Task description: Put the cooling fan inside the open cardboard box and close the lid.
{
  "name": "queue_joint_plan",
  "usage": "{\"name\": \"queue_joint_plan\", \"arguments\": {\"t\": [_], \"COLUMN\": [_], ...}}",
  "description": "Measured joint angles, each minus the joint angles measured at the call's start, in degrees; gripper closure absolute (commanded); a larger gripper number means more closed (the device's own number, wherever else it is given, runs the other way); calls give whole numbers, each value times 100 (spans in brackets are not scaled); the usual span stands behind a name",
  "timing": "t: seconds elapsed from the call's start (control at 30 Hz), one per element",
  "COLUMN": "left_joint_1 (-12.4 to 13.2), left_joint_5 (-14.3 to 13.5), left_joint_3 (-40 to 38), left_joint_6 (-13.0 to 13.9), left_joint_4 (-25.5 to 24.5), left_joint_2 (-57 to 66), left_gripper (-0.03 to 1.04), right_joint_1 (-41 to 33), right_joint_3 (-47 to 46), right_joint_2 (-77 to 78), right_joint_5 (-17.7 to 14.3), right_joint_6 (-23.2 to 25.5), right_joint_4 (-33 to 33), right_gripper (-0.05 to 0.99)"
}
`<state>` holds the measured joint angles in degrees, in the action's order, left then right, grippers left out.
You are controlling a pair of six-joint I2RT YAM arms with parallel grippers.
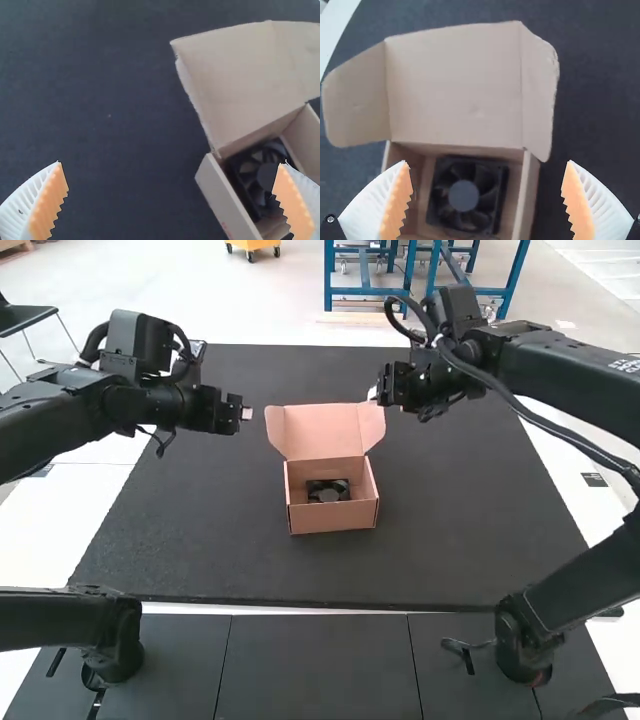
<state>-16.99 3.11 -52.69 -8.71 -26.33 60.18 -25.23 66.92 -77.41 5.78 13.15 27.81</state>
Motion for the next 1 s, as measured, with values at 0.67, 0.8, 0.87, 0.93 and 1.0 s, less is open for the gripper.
{"name": "queue_joint_plan", "arguments": {"t": [0.67,0.8,0.87,0.93,1.0], "left_joint_1": [87,87,87,87,87], "left_joint_5": [-361,-363,-363,-363,-363], "left_joint_3": [-24,-61,-133,-227,-308], "left_joint_6": [7,28,39,50,52], "left_joint_4": [334,527,522,520,520], "left_joint_2": [789,857,901,988,1091], "left_gripper": [4,4,4,4,4], "right_joint_1": [2,2,2,2,2], "right_joint_3": [-837,-800,-761,-728,-684], "right_joint_2": [170,-63,-192,-302,-413], "right_joint_5": [-372,-367,-367,-356,-332], "right_joint_6": [-553,-590,-592,-595,-595], "right_joint_4": [-1307,-1362,-1460,-1556,-1633], "right_gripper": [3,3,3,3,3]}}
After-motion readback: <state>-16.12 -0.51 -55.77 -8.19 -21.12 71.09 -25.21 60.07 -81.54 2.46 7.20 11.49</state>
